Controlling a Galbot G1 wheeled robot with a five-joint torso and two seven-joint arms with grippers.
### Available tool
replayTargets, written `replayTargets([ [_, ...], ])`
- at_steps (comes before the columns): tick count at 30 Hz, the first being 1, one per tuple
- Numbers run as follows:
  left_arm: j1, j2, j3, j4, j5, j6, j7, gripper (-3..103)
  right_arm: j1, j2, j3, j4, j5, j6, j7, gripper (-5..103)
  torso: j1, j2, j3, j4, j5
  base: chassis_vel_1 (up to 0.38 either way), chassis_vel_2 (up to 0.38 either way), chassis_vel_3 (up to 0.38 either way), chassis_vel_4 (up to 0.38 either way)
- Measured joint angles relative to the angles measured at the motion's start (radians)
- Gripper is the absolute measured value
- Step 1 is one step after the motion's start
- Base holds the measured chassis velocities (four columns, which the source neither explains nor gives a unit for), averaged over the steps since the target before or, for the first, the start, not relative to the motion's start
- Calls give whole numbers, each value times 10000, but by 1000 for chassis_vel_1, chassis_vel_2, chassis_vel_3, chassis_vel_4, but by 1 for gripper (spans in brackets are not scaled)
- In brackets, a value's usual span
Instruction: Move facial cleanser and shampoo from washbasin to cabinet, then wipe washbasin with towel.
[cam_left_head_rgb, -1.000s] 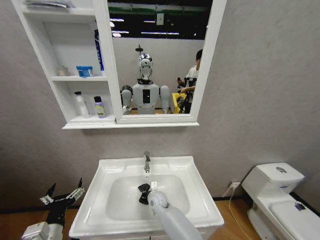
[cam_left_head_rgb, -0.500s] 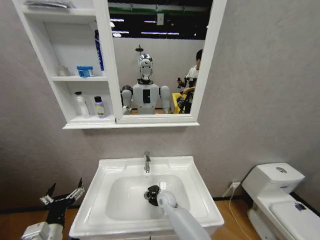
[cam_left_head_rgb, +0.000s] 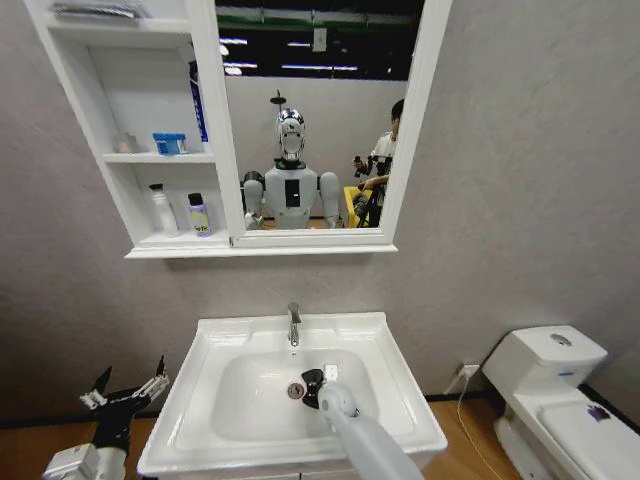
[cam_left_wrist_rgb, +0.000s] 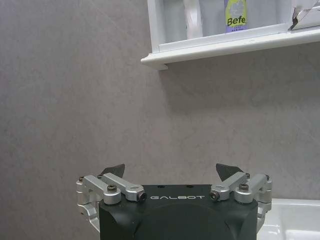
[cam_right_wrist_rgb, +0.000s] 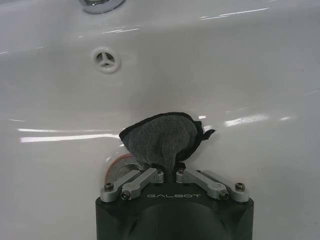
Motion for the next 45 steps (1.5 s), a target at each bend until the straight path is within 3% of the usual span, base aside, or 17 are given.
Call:
replayTargets([
  [6, 0, -1, 0, 0, 0, 0, 0, 100, 236, 652, -194, -533, -245, 163, -129, 6, 3, -4, 3, 0, 0, 0, 0, 0, 0],
  [11, 0, 0, 0, 0, 0, 0, 0, 100, 250, 732, -246, -500, -240, 181, -139, 6, 3, -4, 4, 5, 3, 0, 0, 0, 0],
  [23, 0, 0, 0, 0, 0, -1, 0, 100, -283, -551, 98, 837, 333, -165, 332, 6, 4, -4, 2, 2, 3, 0, 0, 0, 0],
  [27, 0, 0, 0, 0, 0, 0, 0, 100, -375, -659, 133, 957, 342, -182, 332, 6, 3, -4, 1, 1, 2, 0, 0, 0, 0],
  [45, 0, 0, 0, 0, 0, 0, 0, 100, 466, 576, -451, -258, 210, 65, -294, 6, 3, -4, 2, 3, 1, 0, 0, 0, 0],
])
